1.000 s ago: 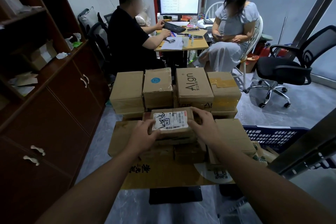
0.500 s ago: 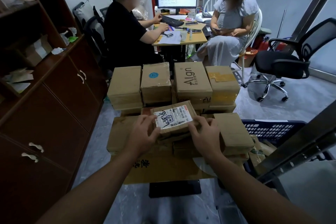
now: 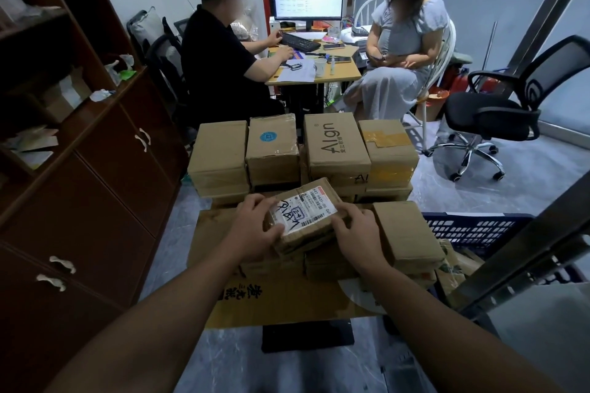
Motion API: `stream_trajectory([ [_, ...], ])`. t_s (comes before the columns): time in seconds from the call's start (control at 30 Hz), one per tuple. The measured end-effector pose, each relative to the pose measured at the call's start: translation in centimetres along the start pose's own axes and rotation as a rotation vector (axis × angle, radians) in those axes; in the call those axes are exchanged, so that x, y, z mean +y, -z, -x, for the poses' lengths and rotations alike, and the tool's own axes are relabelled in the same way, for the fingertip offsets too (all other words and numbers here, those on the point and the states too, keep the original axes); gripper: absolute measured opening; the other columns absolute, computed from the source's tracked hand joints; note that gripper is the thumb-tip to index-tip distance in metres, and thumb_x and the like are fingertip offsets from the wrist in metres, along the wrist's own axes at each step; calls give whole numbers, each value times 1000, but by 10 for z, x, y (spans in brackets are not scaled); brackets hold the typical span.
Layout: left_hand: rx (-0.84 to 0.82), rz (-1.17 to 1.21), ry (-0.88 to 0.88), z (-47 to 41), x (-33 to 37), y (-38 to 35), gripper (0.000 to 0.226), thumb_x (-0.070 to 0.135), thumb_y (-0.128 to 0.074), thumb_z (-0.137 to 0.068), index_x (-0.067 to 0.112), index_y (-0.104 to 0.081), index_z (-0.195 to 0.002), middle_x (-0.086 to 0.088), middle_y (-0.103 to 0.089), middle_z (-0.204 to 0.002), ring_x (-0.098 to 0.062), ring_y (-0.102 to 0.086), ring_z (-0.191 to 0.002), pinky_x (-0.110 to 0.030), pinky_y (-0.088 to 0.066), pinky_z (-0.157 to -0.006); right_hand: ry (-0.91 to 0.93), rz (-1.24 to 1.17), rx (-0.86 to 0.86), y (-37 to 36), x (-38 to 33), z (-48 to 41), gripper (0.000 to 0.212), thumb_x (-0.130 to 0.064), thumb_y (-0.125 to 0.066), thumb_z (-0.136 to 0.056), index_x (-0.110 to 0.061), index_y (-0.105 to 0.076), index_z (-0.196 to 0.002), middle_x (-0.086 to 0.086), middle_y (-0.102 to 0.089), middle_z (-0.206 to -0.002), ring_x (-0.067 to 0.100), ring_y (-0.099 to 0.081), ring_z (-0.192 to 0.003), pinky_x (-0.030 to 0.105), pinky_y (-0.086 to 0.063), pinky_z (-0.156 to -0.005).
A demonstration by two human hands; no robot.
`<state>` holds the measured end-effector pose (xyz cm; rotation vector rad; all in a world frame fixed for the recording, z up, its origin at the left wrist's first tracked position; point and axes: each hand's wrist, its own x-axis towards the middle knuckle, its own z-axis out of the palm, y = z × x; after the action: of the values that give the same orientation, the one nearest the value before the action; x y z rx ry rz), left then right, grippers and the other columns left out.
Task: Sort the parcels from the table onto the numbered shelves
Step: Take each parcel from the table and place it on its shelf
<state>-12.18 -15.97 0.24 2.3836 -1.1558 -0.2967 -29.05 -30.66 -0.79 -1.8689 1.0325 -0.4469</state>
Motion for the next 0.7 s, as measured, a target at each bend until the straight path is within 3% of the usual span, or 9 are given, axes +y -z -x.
stream_trajectory([
  [0.2, 43, 133, -9, 10, -1, -6, 44, 31, -65, -90, 24, -53, -132, 4, -42, -120, -8, -47, -99, -7, -34, -70, -26, -120, -1, -12, 5, 12, 53, -36, -59, -98, -39, -40, -148, 6, -37, -145, 23, -49, -125, 41, -53, -96],
  [0.3, 60, 150, -39, 13, 0, -9, 41, 32, -66, -89, 25, -54, -128, 2, -48, -111, -8, -51, -88, -14, -38, -63, -45, -195, 67, -17, 11, 19, 40, -35, -61, -97, -39, -44, -133, 4, -48, -128, 22, -58, -110, 42, -57, -86],
  [0.4, 44, 172, -56, 14, -2, -14, 47, 33, -68, -87, 26, -52, -130, 0, -50, -111, -11, -53, -91, -18, -41, -66, -94, -322, 14, -19, 12, 21, 41, -32, -64, -96, -39, -40, -128, 4, -58, -127, 18, -65, -103, 35, -61, -75],
  [0.57, 34, 245, -55, 16, 0, -22, 56, 31, -69, -86, 23, -47, -137, 5, -48, -122, -12, -53, -105, -22, -46, -78, -239, -491, -121, -24, 9, 23, 70, -27, -69, -92, -44, -27, -146, -1, -52, -134, 27, -57, -118, 57, -57, -89],
  [0.7, 35, 294, -90, 16, -2, -23, 69, 43, -69, -78, 24, -44, -139, 6, -49, -124, -12, -54, -108, -30, -53, -84, -257, -576, -103, -24, 4, 18, 71, -18, -69, -92, -48, -28, -142, 1, -58, -133, 25, -64, -111, 56, -59, -84],
])
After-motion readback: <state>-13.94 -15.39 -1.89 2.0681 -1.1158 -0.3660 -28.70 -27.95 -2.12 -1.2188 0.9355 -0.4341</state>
